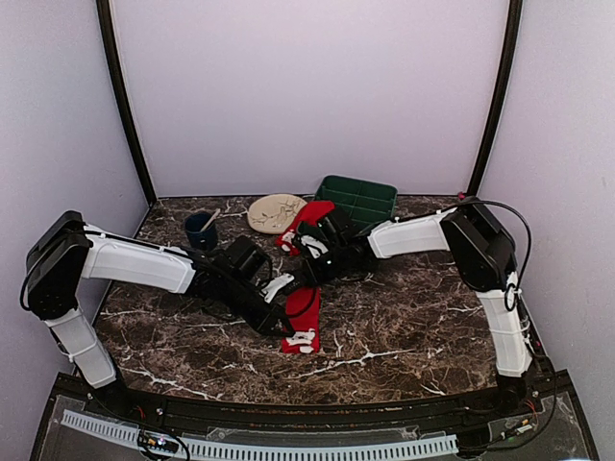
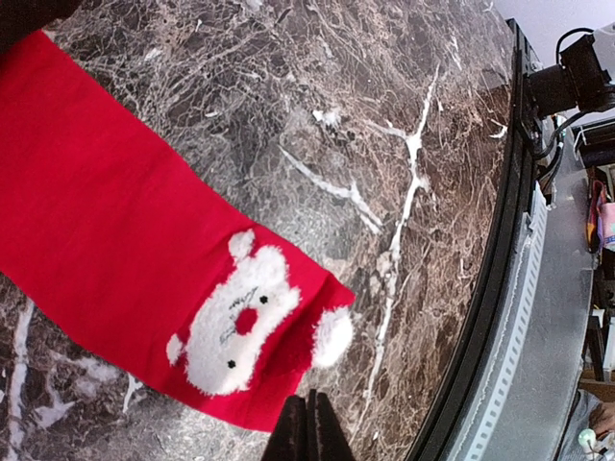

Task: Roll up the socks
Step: Move the sock to the center of the board.

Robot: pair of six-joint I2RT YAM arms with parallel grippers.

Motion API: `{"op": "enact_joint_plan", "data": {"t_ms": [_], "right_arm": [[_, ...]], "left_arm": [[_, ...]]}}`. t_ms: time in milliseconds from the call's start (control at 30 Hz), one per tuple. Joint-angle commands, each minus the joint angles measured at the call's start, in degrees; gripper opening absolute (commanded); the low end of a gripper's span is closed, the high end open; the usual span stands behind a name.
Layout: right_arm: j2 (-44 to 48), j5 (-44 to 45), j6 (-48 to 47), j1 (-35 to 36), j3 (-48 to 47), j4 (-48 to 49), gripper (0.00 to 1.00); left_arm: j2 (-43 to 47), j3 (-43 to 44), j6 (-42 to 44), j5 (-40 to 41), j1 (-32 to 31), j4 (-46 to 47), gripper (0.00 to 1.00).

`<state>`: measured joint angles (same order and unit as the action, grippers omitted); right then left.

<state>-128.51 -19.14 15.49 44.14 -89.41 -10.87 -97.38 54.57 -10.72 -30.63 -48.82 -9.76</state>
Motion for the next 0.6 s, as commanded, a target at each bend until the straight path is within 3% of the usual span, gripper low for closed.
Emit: {"op": "enact_joint_plan", "data": {"t_ms": [0,167,367,433,500,567], "right_arm": [[-1.9,-3.1,-2.6,0.3,-2.3,-3.3,0.12],[3.1,0.1,-3.4,0.7,1.0,-0.3,0.25],[9.9,5.1,-3.9,0.3,5.6,3.1,0.35],[12.2,7.4,-3.6,0.2,8.0,5.8,0.4],[14.9,10.3,-3.1,0.2,10.9,8.4,0.42],[17.8,12.5,-3.3,0.2,14.4,10.5,0.43]], "left_arm": [[0.6,-1.3,-0.1,-0.7,-0.3,1.4,0.0],[2.9,-2.5,-0.2,1.2,-0.3,3.0,0.0],[11.5,-8.2,-1.8,4.1,-0.3,11.5,0.01],[16.0,-11.2,-2.2,6.5,-0.3,15.6,0.1],[21.5,-14.3,-2.4,9.6,-0.3,19.8,0.29],[26.9,-17.0,-1.7,12.3,-0.3,23.1,0.38]]}}
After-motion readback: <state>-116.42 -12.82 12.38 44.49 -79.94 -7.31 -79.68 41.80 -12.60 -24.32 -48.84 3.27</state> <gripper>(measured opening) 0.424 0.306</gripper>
